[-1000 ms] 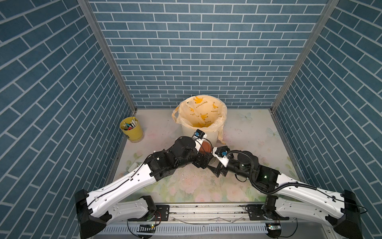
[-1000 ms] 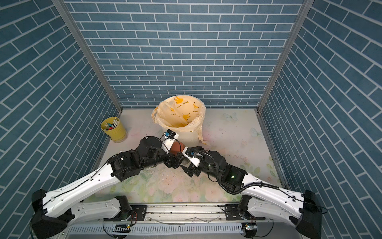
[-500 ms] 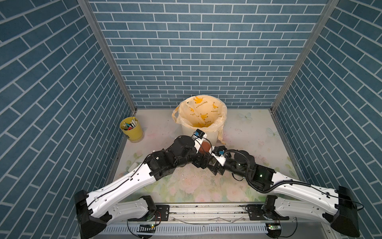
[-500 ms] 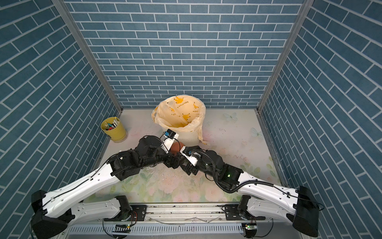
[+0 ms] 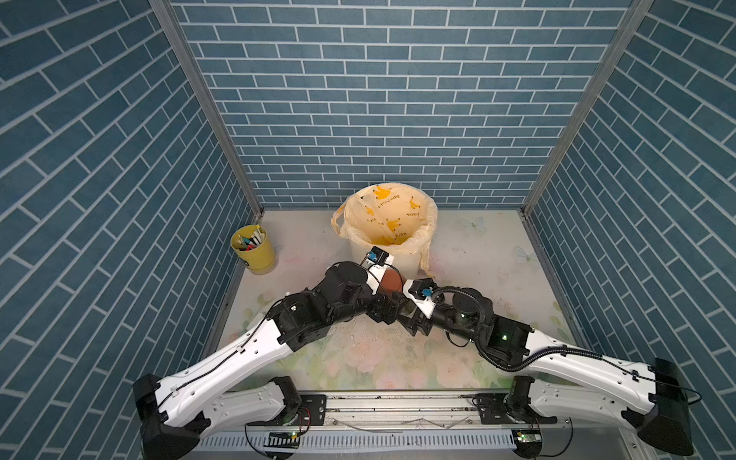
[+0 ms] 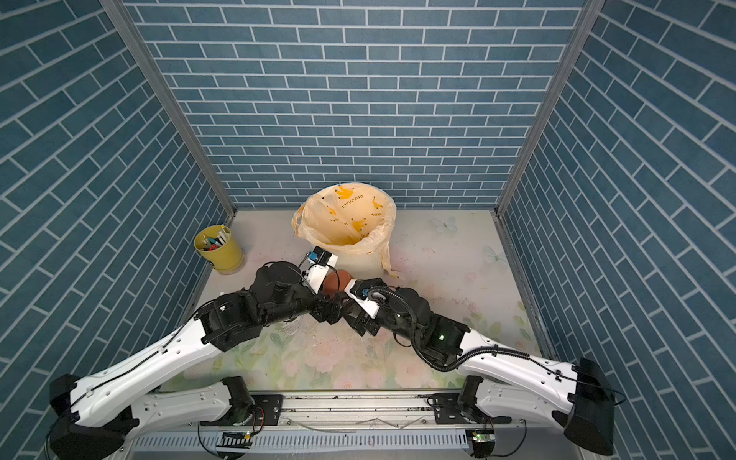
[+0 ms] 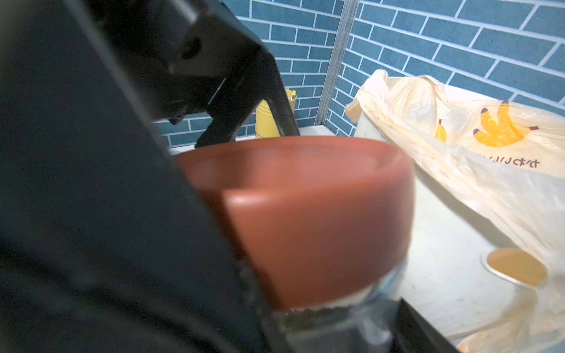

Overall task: Empty moldy tea leaves from jars
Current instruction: Pick up the jar from the center of the board.

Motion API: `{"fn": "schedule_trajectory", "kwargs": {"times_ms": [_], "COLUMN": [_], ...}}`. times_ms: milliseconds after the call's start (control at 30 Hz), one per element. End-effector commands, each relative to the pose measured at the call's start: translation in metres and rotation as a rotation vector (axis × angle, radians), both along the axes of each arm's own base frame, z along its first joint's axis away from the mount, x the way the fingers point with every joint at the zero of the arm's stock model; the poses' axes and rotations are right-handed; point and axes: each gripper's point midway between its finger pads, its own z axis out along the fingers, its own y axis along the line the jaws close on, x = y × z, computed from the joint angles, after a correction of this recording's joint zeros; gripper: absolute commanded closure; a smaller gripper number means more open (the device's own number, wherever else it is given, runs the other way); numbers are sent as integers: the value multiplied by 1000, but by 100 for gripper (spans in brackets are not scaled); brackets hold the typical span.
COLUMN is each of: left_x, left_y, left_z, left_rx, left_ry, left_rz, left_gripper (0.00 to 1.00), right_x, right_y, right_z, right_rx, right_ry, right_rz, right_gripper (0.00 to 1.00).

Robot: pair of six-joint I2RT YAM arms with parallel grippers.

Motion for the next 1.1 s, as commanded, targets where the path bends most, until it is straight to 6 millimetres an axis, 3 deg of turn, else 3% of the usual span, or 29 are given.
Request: {"fn": "schedule_trajectory", "kwargs": {"times_ms": [0, 67, 100, 267, 367, 567, 633, 767, 933, 1067], "left_x": [-1, -3, -5, -22, -34, -23, -17, -12, -3, -21], "left_y": [4, 5, 5, -2, 0, 14, 18, 20, 13, 16], "left_z": [38, 42, 45, 79, 89, 75, 79, 101, 88, 114], "left_rx": [-97, -110, -122, -275, -323, -162, -149, -278, -325, -582], "left_ry": [-107, -126, -140, -224, -305, -464, -499, -505, -458, -412], "left_rz": [-10, -18, -31, -132, -188, -157, -143, -216, -330, -534], "left_gripper": [18, 3, 1, 1, 1, 1, 1, 1, 1, 1], "right_x": [6, 8, 9, 19, 22, -1, -9, -17, -29, -29], "right_y": [-6, -8, -9, -17, -26, -40, -41, -42, -35, -32], "right_z": [10, 12, 12, 5, 13, 45, 52, 63, 79, 80], "right_rx": [0, 4, 11, 32, 71, 88, 64, 54, 110, 116], "right_ry": [-20, -13, -3, 65, 93, 117, 113, 115, 136, 159], "right_rz": [-34, -38, -35, -52, -50, 107, 152, 210, 316, 355], "right_gripper": [100, 100, 100, 100, 100, 100, 100, 100, 100, 100]}}
